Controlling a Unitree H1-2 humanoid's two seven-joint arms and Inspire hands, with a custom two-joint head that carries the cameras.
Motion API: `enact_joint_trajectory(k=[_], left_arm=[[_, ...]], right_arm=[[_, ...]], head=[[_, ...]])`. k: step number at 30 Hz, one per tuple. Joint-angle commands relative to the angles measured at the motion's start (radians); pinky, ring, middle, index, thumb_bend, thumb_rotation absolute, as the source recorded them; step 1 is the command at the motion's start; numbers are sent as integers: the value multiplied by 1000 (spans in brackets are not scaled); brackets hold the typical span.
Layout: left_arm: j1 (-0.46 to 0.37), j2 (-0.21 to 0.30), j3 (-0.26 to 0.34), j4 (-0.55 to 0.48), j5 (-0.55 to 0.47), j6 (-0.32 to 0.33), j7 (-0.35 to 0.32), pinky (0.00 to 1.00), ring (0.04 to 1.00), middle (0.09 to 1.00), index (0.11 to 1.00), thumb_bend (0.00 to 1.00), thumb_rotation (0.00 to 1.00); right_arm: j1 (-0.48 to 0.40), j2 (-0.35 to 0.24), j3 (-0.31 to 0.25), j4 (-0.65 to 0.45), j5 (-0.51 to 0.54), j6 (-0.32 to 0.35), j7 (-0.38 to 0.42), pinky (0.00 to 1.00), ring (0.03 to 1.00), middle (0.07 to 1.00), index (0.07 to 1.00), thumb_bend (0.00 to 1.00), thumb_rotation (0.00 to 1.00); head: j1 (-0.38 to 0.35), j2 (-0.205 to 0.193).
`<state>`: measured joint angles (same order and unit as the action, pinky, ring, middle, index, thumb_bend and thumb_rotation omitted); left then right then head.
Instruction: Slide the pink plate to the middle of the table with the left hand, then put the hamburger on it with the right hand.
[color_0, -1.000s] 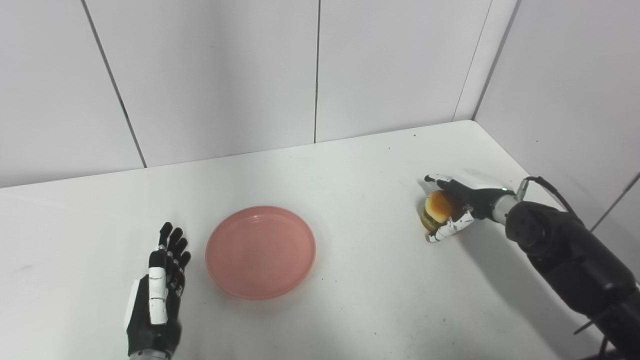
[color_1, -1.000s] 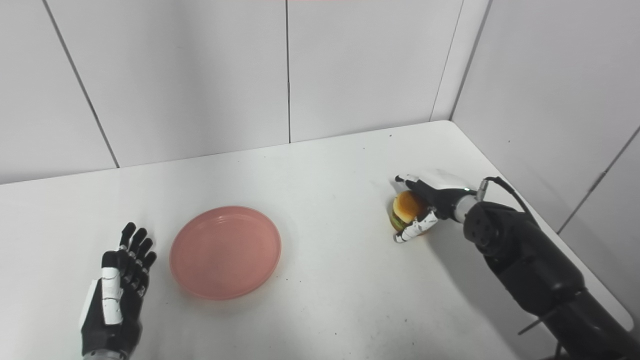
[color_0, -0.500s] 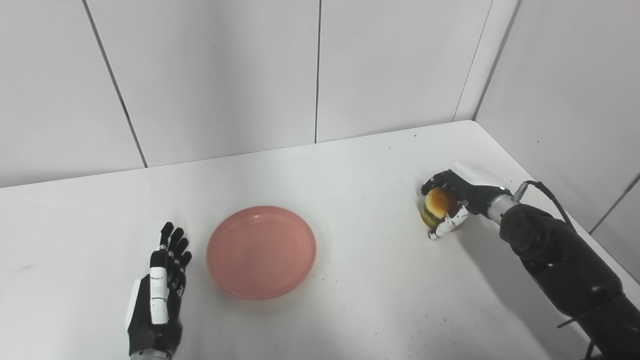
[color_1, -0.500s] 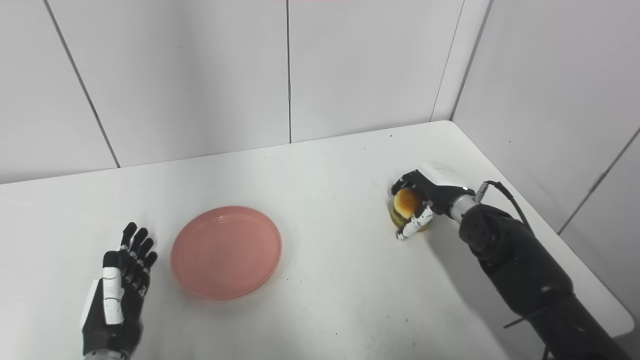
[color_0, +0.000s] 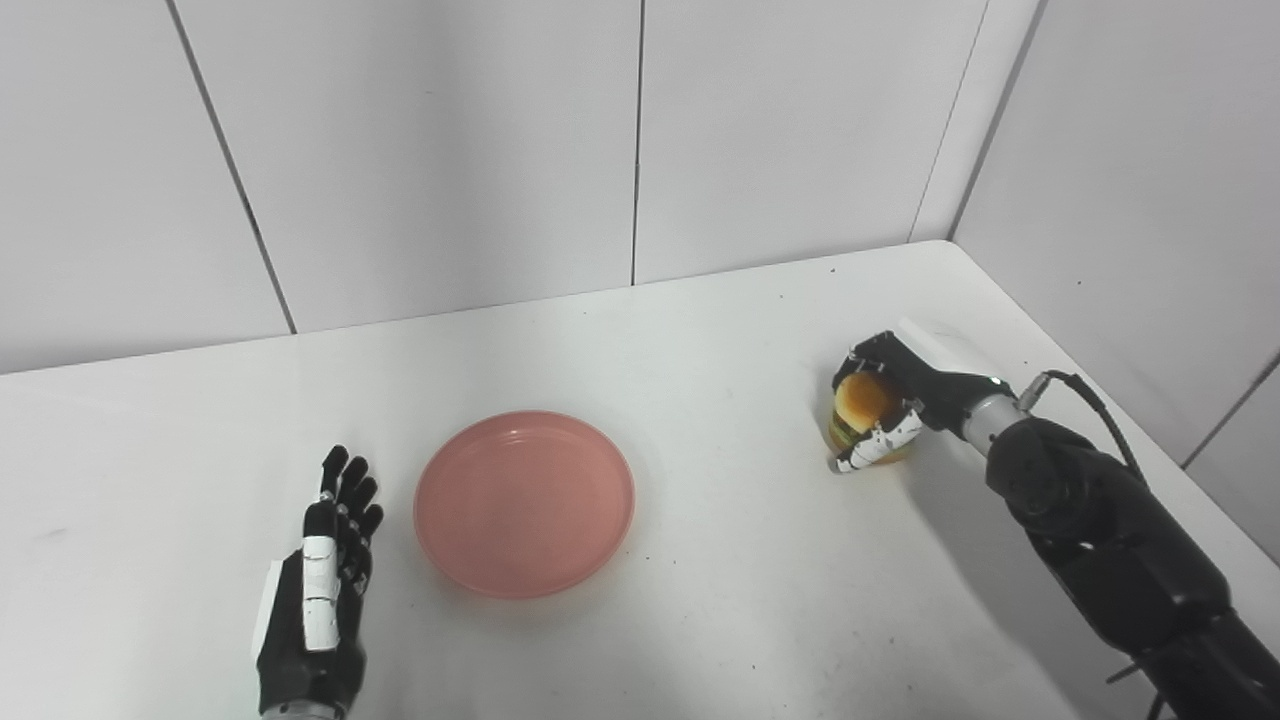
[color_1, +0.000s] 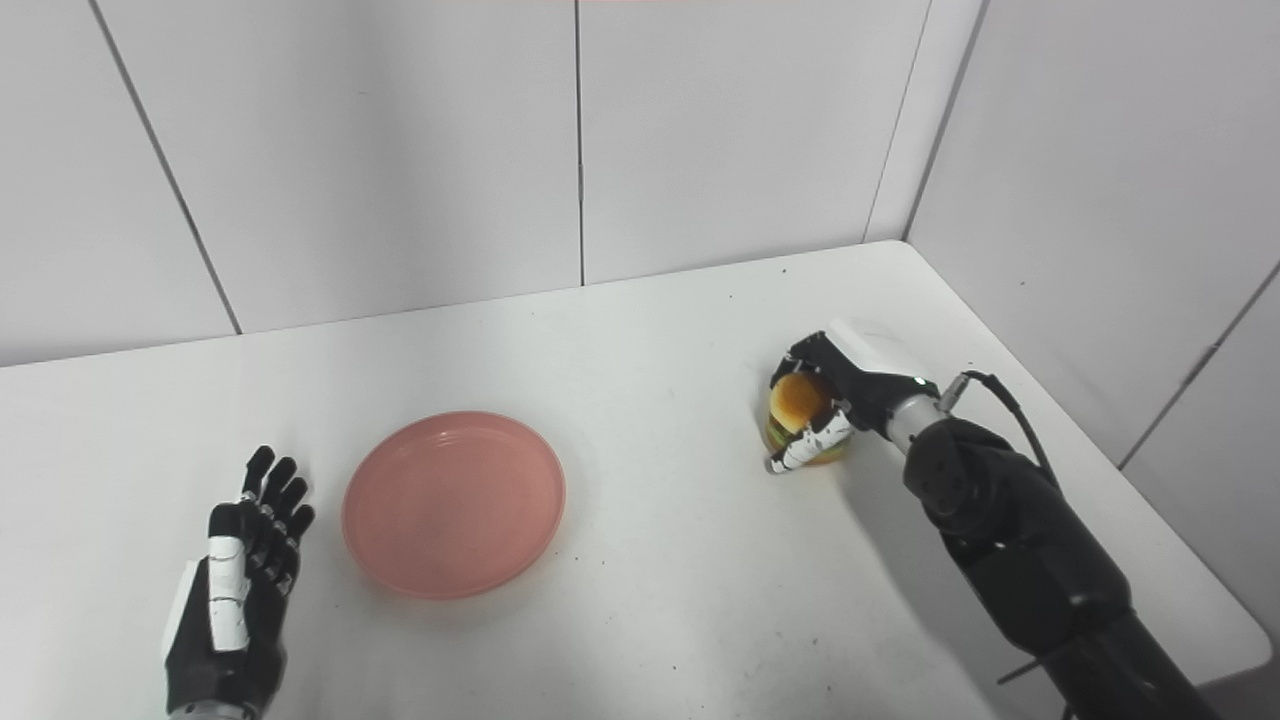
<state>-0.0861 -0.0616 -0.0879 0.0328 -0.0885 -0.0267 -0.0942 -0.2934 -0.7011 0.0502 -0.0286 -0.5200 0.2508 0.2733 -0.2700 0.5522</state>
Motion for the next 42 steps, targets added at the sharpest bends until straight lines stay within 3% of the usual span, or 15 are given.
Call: enact_joint_trajectory(k=[1, 8, 17, 23, 27, 31, 35, 37, 42], left_arm=[[43, -13, -5, 25, 3, 0, 5, 1000, 1000, 1000, 1000, 791, 1000], [54, -55, -11, 14, 15, -5, 32, 1000, 1000, 1000, 1000, 776, 1000], [60, -104, -18, 23, 54, -20, 77, 1000, 1000, 1000, 1000, 778, 1000], [63, -151, -17, 47, 73, -50, 131, 1000, 1000, 1000, 1000, 765, 1000], [54, -157, -27, 75, 84, -75, 147, 1000, 1000, 1000, 1000, 766, 1000], [45, -161, -36, 101, 104, -103, 176, 1000, 1000, 1000, 1000, 769, 1000], [46, -161, -52, 106, 133, -106, 202, 1000, 1000, 1000, 1000, 750, 1000], [49, -164, -58, 96, 142, -94, 216, 1000, 1000, 1000, 1000, 749, 1000], [47, -166, -62, 96, 146, -102, 233, 1000, 1000, 1000, 1000, 729, 1000]], right_arm=[[-42, -8, -34, -56, 15, 10, -13, 417, 442, 499, 489, 520, 0], [-86, 37, -12, -126, 15, -8, -2, 422, 447, 488, 497, 520, 0], [-184, 69, 87, -183, 21, -79, 70, 468, 463, 489, 491, 520, 0], [-267, 124, 154, -201, 30, -107, 121, 431, 458, 491, 483, 520, 0], [-309, 175, 187, -206, 63, -111, 167, 476, 472, 476, 485, 520, 0], [-357, 241, 231, -188, 93, -131, 202, 457, 464, 474, 493, 519, 0], [-394, 280, 275, -171, 71, -129, 230, 498, 472, 481, 481, 520, 0], [-408, 301, 298, -159, 59, -127, 242, 433, 458, 494, 480, 519, 0], [-425, 340, 333, -116, 45, -117, 259, 404, 443, 504, 484, 518, 0]], head=[[28, 3], [94, 7], [225, 10], [305, 9], [355, 3], [385, -1], [406, -2], [413, -2], [423, -9]])
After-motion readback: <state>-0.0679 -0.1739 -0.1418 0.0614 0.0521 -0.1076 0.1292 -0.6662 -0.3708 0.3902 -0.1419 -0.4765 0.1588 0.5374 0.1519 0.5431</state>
